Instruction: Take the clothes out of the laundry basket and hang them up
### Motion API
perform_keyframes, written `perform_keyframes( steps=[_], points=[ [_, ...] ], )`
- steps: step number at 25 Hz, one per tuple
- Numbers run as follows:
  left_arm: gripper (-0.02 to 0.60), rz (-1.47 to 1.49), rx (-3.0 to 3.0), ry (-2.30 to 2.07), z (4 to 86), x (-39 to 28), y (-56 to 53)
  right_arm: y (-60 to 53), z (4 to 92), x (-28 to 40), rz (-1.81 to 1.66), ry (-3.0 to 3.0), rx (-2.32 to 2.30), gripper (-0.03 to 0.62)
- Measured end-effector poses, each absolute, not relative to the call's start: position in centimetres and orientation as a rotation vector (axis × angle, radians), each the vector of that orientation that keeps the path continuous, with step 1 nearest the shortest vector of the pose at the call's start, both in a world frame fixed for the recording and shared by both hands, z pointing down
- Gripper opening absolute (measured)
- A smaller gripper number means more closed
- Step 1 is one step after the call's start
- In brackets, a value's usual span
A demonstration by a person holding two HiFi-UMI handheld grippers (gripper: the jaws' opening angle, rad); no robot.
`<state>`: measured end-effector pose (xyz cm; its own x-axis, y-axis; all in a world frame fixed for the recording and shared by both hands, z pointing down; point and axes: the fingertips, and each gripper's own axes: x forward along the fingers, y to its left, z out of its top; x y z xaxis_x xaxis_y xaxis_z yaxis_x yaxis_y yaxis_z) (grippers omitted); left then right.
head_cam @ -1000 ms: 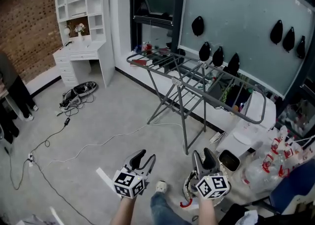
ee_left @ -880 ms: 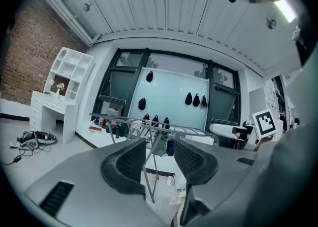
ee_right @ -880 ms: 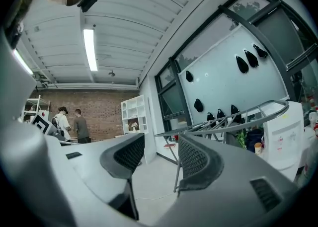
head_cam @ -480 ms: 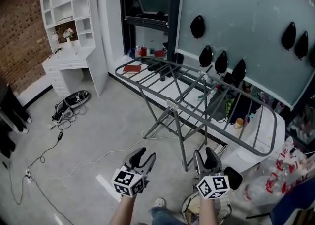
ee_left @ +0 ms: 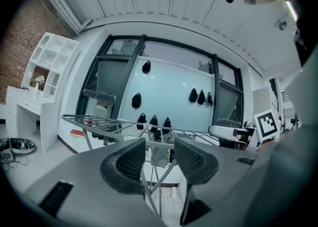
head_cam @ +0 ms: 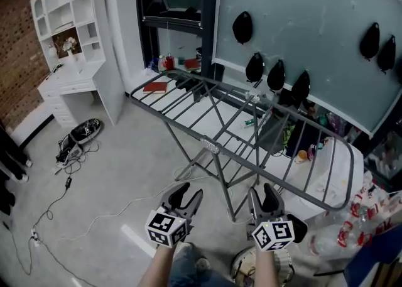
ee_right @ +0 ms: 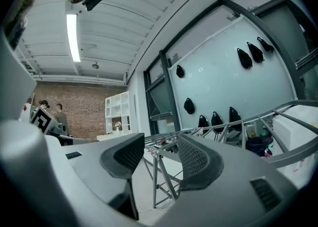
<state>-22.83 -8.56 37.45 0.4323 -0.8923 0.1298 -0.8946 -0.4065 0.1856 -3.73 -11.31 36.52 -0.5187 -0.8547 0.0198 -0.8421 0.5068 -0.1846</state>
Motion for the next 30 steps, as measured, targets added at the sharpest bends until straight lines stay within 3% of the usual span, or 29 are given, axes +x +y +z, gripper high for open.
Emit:
perform_keyframes(
  steps=[15,30],
  points=[
    [0.176,0.045,2.614,-1.315,36.7,-22.0,-19.6,-18.5,35.9,-4.2,-0.222,2.531,-1.698,0.196],
    [0.176,0.068,2.705,-1.152,36.3,-18.5,-21.3,-17.9,34.4,-1.3,-0.168,2.386,-1.825,0.196]
  ],
)
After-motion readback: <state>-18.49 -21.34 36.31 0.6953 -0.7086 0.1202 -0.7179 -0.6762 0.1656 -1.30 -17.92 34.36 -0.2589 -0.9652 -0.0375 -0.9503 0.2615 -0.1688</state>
